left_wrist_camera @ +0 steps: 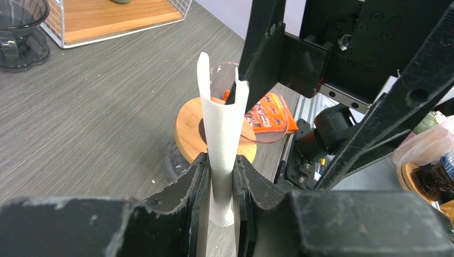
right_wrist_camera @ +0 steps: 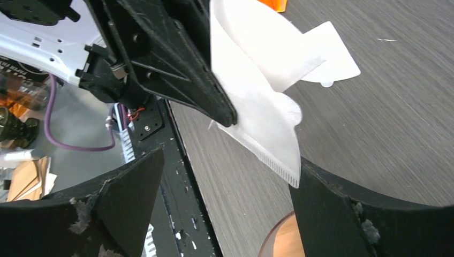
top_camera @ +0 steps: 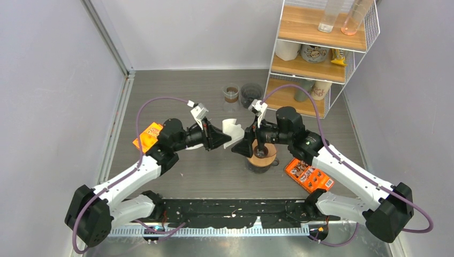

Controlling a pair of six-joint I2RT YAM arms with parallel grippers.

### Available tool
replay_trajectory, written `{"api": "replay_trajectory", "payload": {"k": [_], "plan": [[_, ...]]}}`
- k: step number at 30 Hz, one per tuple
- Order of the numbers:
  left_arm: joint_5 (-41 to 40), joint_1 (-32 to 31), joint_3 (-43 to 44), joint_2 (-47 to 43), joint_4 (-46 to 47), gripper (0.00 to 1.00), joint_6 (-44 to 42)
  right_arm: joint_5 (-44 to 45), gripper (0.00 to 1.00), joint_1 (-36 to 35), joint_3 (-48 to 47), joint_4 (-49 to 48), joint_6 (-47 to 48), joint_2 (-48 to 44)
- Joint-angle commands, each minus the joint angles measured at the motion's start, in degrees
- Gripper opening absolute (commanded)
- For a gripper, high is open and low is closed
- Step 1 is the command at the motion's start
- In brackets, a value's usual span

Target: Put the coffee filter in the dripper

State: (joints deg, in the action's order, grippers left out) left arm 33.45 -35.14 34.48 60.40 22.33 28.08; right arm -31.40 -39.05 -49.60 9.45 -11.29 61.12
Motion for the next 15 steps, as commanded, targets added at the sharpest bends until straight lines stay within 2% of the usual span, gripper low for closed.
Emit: {"api": "replay_trajectory", "payload": {"k": [1, 7, 12, 15], "plan": [[-1.28, -0.19, 2.41, 0.34, 2.34, 0.26, 0.04, -4.18, 0.87, -0.25, -1.75, -2.91, -0.98, -0.94], [-1.52, -0.17, 2.79, 1.07, 2.05, 0.26, 0.37, -5.18, 0.78, -0.24, -2.51, -2.20, -2.22, -0.83], [-0.01, -0.22, 2.81, 1.18, 2.52, 0.26, 0.55, -2.88, 0.77, -0.24, -2.86, -2.85, -3.35, -0.69], [0.81, -0.49, 2.80, 1.12, 2.81, 0.26, 0.51, -1.40, 0.72, -0.24, -3.23, -3.52, -4.18, -0.06]]}}
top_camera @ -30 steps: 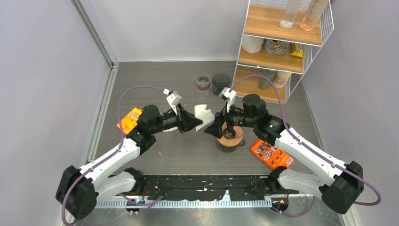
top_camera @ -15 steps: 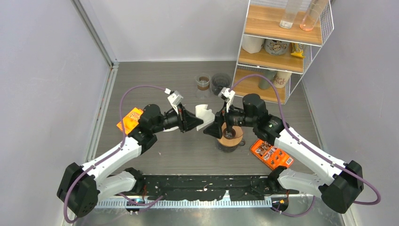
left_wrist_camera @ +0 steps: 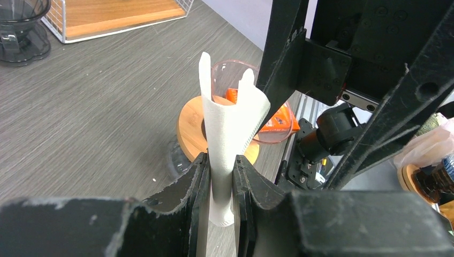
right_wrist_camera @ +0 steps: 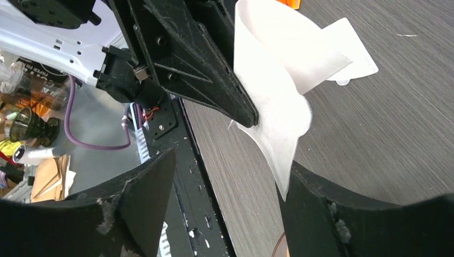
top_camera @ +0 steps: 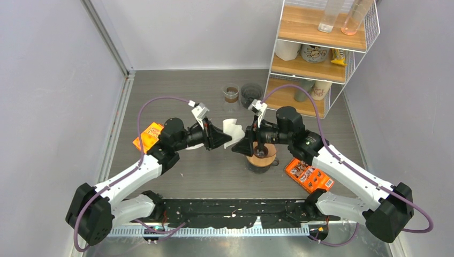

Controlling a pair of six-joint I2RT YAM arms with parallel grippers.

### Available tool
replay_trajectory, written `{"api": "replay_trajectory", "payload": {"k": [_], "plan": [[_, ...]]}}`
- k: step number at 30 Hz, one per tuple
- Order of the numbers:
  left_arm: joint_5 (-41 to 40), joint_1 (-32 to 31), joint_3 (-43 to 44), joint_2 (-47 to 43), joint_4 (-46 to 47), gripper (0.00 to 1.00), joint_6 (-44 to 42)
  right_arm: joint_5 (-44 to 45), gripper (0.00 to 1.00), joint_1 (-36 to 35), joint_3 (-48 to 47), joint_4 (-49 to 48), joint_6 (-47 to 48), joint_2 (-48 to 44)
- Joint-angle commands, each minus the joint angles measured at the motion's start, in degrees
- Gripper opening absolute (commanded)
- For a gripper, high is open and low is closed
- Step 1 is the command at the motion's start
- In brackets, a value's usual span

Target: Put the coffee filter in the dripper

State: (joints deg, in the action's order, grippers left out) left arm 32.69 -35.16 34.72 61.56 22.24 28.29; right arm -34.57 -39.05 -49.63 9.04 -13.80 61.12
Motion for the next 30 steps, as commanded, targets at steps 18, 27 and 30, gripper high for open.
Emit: {"api": "replay_trajectory", "payload": {"k": [18, 27, 30], "plan": [[2.90, -0.71, 2.25, -0.19, 4.14, 0.30, 0.57, 6.14, 0.05, -0.20, -3.83, -1.01, -1.47, 0.03], [-4.33, -0.42, 0.23, -4.01, 2.69, 1.00, 2.65, 13.63, 0.05, -0.18, -3.88, 0.46, -0.39, -4.12], [-7.06, 0.83, -0.92, -5.52, 2.15, 1.00, 4.69, 14.59, 0.05, -0.15, -3.61, 0.45, -0.37, -6.02]]}}
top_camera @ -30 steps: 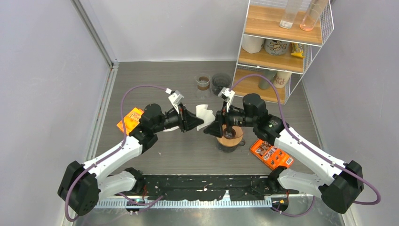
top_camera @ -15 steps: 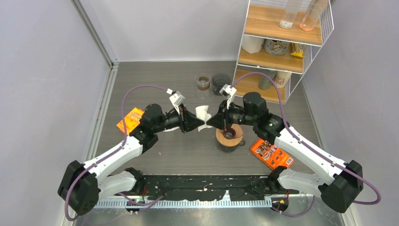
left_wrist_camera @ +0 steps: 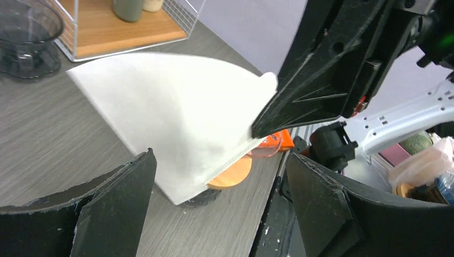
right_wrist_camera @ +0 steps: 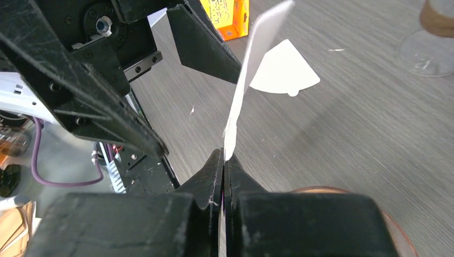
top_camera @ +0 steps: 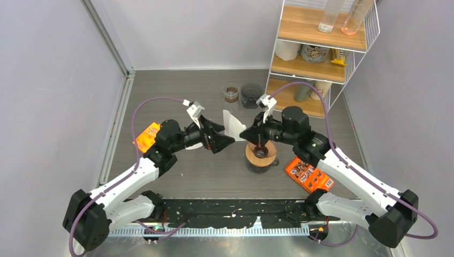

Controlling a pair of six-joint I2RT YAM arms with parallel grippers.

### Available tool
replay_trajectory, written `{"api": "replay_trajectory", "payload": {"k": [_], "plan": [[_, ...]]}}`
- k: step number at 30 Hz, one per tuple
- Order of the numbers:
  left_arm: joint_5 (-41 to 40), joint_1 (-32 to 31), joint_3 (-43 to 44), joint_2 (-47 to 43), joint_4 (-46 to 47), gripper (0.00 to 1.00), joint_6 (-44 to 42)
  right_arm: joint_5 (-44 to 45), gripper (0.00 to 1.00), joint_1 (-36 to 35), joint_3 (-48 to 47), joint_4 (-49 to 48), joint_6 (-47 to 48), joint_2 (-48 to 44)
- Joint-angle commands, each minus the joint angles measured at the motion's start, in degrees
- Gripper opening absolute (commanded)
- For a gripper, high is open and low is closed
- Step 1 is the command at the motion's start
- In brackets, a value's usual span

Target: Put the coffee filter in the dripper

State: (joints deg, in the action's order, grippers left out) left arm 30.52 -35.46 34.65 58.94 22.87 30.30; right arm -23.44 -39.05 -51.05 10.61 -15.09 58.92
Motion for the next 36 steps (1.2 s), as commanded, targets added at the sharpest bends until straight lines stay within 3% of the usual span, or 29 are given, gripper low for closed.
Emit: {"api": "replay_trajectory", "payload": {"k": [1, 9, 22, 32, 36], "plan": [[-5.31, 1.82, -1.60, -3.30, 2.02, 1.00, 3.57, 3.26, 0.05, -0.15, -2.03, -1.30, 0.76, -4.07], [-2.46, 3.03, -3.69, -2.75, 7.11, 1.00, 7.27, 0.56, 0.05, -0.13, -0.10, -9.71, -2.68, -7.34], [7.79, 3.03, -4.69, 6.21, 33.13, 1.00, 23.52, -3.33, 0.05, -0.15, -0.92, -17.91, -5.48, -2.47], [3.46, 3.05, -5.31, 5.70, 34.32, 0.99, 24.38, 7.95, 0.05, -0.15, 3.96, -18.79, -8.52, -3.76], [0.44, 3.03, -5.70, 5.27, 34.19, 0.91, 24.72, 9.39, 0.05, -0.15, 5.84, -20.84, -9.99, -4.05]]}}
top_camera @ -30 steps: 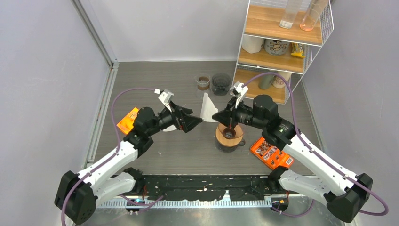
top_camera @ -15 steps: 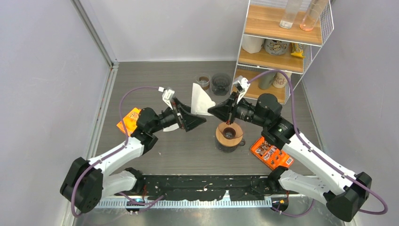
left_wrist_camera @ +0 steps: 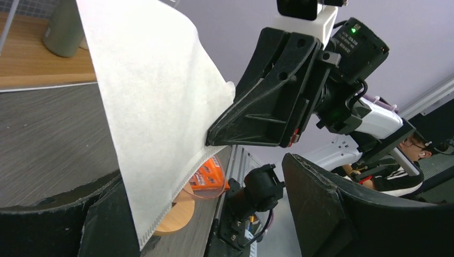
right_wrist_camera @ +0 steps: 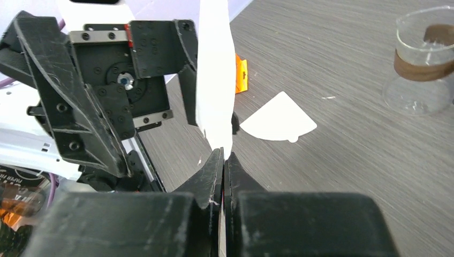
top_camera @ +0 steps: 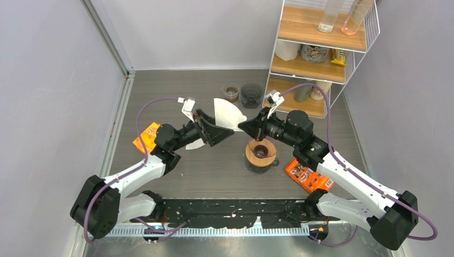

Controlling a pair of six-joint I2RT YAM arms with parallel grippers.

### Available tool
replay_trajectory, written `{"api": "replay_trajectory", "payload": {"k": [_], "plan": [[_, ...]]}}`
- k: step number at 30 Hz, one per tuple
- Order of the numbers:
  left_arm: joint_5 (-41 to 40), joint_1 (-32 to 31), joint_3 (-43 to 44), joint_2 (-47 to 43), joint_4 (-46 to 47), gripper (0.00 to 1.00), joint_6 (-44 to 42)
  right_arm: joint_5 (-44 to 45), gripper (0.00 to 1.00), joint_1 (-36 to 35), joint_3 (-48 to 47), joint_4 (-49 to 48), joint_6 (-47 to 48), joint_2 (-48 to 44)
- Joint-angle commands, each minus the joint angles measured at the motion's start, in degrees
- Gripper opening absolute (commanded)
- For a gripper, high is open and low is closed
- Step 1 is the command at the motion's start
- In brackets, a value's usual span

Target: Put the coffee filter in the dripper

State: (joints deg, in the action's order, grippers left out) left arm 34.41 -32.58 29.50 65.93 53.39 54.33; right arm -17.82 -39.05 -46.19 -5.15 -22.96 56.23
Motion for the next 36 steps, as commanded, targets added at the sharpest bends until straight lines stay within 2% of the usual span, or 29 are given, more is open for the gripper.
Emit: {"api": "replay_trajectory", "payload": {"k": [1, 5, 12, 22, 26, 31, 33, 35, 36], "plan": [[-4.42, 0.15, -0.70, -1.96, 3.66, 0.90, 0.84, 4.16, 0.05, -0.15, 1.36, -5.39, -2.30, -1.51], [-6.56, 0.16, -1.14, -2.52, 3.40, 0.80, 0.98, 7.63, 0.05, -0.11, 3.81, -8.05, -4.55, -3.65], [-8.36, 0.15, -0.44, -1.69, 3.49, 0.61, 1.90, 8.23, 0.05, -0.15, 8.19, -14.12, -9.10, -4.55], [-7.28, 0.06, 0.69, 2.57, 8.88, 0.46, 4.92, 8.70, 0.05, -0.11, 11.69, -21.92, -13.64, -4.70], [-7.03, 0.06, 0.91, 3.44, 10.46, 0.30, 5.33, 7.75, 0.05, -0.15, 11.80, -21.78, -13.89, -4.47], [-7.64, 0.06, 1.15, 3.03, 9.87, 0.01, 4.25, 6.92, 0.08, -0.15, 12.42, -21.07, -13.48, -5.33], [-7.10, 0.11, 1.30, 2.42, 8.51, 0.00, 2.64, 7.06, 0.17, -0.15, 12.31, -19.69, -12.43, -6.16], [-4.74, 0.07, 1.61, 1.66, 7.20, 0.00, 0.27, 8.13, 0.35, -0.15, 11.93, -17.11, -10.68, -7.46], [-2.91, 0.08, 1.95, 1.23, 6.19, 0.00, -1.38, 9.75, 0.55, -0.11, 11.66, -14.35, -9.90, -8.48]]}}
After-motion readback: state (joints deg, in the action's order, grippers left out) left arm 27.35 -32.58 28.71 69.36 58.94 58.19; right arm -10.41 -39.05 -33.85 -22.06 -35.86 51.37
